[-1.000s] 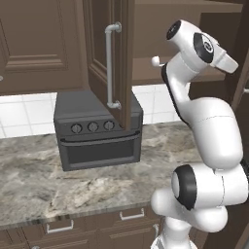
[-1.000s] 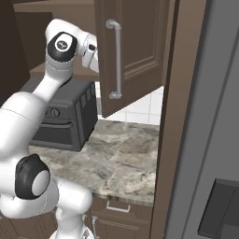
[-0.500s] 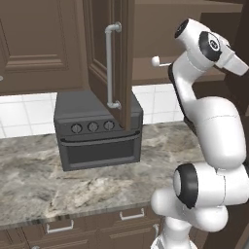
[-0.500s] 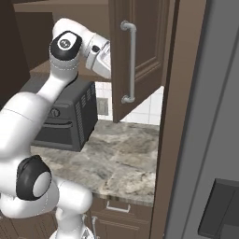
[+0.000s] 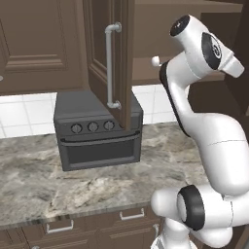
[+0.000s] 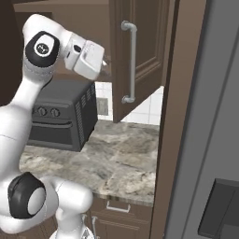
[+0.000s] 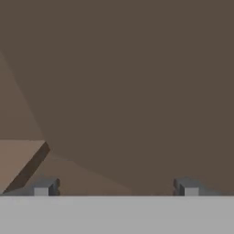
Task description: Open the cabinet and move the ladle to the pot. Then close the cabinet.
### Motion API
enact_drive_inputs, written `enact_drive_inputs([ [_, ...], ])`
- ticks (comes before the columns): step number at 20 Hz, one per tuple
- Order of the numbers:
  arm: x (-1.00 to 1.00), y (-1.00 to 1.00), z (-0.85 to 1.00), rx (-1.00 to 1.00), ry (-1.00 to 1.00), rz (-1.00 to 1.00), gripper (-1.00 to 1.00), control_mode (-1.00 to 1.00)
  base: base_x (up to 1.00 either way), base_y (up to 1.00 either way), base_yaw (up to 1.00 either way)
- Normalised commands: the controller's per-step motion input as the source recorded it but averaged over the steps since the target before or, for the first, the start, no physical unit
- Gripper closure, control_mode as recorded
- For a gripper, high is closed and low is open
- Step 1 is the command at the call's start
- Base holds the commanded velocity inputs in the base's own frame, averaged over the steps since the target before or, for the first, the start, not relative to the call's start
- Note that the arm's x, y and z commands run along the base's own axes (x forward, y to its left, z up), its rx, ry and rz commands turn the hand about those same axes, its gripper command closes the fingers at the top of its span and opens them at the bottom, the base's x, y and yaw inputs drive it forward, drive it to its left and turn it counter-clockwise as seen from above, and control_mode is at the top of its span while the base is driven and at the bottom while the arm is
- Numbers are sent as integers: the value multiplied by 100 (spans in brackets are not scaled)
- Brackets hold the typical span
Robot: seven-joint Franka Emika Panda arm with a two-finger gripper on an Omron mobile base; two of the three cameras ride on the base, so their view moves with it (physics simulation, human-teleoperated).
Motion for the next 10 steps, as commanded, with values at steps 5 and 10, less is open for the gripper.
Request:
enact_drive_inputs([
  [5,34,40,0,16,7,62,-100,-100,0,0,0],
  [10,46,43,-3,8,1,61,-100,-100,0,0,0],
])
